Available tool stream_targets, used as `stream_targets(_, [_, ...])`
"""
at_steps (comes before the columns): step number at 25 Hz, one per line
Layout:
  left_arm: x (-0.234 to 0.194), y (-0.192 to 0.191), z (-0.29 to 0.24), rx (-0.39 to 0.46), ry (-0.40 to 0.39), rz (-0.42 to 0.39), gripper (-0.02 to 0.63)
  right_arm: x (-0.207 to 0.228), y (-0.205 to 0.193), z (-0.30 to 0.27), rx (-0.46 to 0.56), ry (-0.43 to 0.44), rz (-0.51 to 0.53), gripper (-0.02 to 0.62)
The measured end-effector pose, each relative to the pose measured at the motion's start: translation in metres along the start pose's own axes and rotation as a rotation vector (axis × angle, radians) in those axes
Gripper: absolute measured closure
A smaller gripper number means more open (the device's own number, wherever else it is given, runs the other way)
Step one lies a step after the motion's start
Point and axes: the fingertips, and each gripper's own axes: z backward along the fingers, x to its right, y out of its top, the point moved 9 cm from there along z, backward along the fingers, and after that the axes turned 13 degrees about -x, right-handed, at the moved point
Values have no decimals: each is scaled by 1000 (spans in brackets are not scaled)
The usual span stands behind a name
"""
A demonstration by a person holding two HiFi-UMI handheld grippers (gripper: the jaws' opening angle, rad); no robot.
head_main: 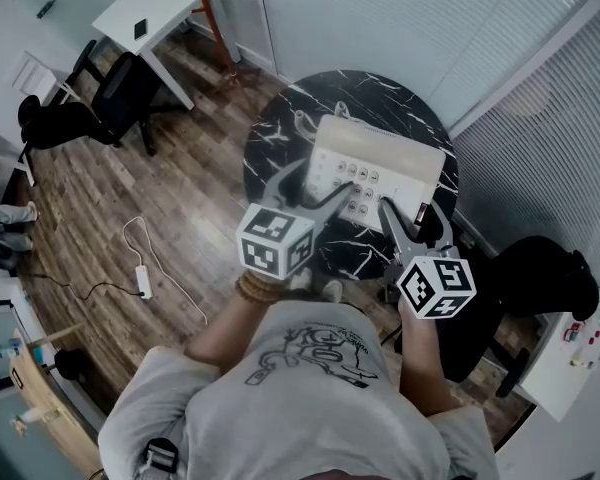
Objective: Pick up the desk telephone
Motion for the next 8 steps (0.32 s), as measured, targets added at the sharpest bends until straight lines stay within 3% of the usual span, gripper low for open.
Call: stream_targets(8, [-3, 1, 2, -1, -1, 1, 259, -3, 1, -2, 1, -4, -2, 279])
